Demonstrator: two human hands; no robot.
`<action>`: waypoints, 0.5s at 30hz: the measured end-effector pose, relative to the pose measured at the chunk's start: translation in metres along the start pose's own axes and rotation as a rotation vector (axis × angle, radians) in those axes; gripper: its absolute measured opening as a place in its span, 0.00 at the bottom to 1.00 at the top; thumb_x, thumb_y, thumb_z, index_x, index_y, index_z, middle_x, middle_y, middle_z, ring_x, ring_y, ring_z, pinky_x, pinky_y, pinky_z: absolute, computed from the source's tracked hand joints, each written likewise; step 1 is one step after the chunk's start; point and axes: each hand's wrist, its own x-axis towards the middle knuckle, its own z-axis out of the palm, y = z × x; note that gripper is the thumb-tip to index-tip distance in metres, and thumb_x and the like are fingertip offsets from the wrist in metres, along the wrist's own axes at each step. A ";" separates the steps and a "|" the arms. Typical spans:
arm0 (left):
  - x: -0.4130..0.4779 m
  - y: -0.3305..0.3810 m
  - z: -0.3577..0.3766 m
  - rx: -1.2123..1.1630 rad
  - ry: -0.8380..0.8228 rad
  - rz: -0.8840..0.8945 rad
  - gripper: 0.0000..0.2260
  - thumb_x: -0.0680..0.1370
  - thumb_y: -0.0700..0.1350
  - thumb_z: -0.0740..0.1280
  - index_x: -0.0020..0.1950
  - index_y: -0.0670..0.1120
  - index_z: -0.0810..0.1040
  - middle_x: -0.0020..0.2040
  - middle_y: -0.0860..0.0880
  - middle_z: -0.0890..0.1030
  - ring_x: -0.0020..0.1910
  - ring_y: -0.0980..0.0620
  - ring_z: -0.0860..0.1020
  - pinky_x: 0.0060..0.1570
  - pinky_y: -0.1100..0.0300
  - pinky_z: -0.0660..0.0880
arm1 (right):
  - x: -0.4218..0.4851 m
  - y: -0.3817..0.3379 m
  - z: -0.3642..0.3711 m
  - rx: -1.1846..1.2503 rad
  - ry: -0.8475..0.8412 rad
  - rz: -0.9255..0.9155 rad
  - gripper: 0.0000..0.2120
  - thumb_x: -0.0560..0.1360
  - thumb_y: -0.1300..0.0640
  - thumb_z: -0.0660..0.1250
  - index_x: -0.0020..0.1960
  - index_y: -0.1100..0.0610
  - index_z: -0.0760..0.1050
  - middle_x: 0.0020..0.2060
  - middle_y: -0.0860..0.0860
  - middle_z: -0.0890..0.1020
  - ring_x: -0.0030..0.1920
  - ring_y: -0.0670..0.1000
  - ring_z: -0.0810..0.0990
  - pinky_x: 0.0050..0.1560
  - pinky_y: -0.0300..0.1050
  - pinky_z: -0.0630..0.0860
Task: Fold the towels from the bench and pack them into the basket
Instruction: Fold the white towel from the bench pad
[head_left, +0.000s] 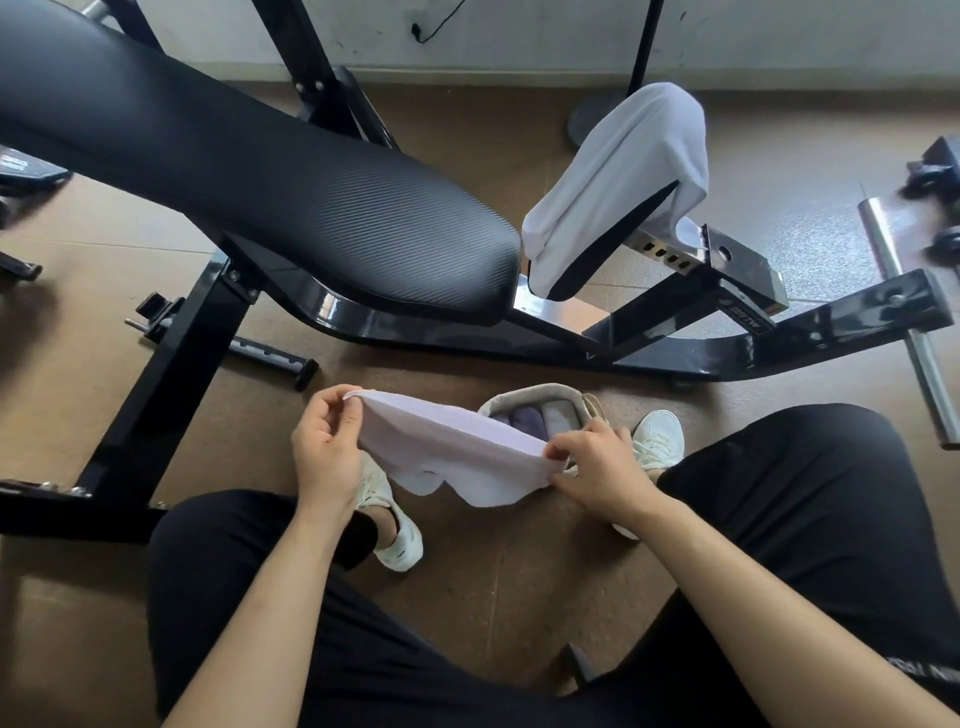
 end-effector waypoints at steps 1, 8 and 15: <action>0.002 -0.002 -0.001 0.009 0.007 -0.012 0.10 0.83 0.40 0.65 0.50 0.56 0.79 0.49 0.54 0.82 0.51 0.57 0.80 0.54 0.64 0.74 | 0.000 0.003 -0.004 -0.008 0.023 0.004 0.09 0.76 0.51 0.69 0.56 0.45 0.80 0.49 0.45 0.83 0.56 0.52 0.73 0.57 0.51 0.64; 0.001 -0.015 -0.001 0.120 -0.008 -0.039 0.09 0.83 0.40 0.67 0.50 0.55 0.80 0.49 0.53 0.83 0.50 0.55 0.81 0.54 0.60 0.76 | 0.002 0.001 -0.025 -0.118 0.196 0.030 0.18 0.75 0.54 0.70 0.65 0.50 0.77 0.48 0.51 0.85 0.50 0.58 0.81 0.48 0.53 0.78; -0.003 -0.009 0.002 0.157 -0.087 0.000 0.10 0.82 0.39 0.67 0.50 0.54 0.81 0.50 0.52 0.84 0.53 0.53 0.81 0.54 0.60 0.77 | 0.016 0.007 -0.053 -0.057 0.141 0.141 0.03 0.77 0.54 0.70 0.46 0.51 0.83 0.41 0.48 0.83 0.42 0.50 0.81 0.40 0.46 0.81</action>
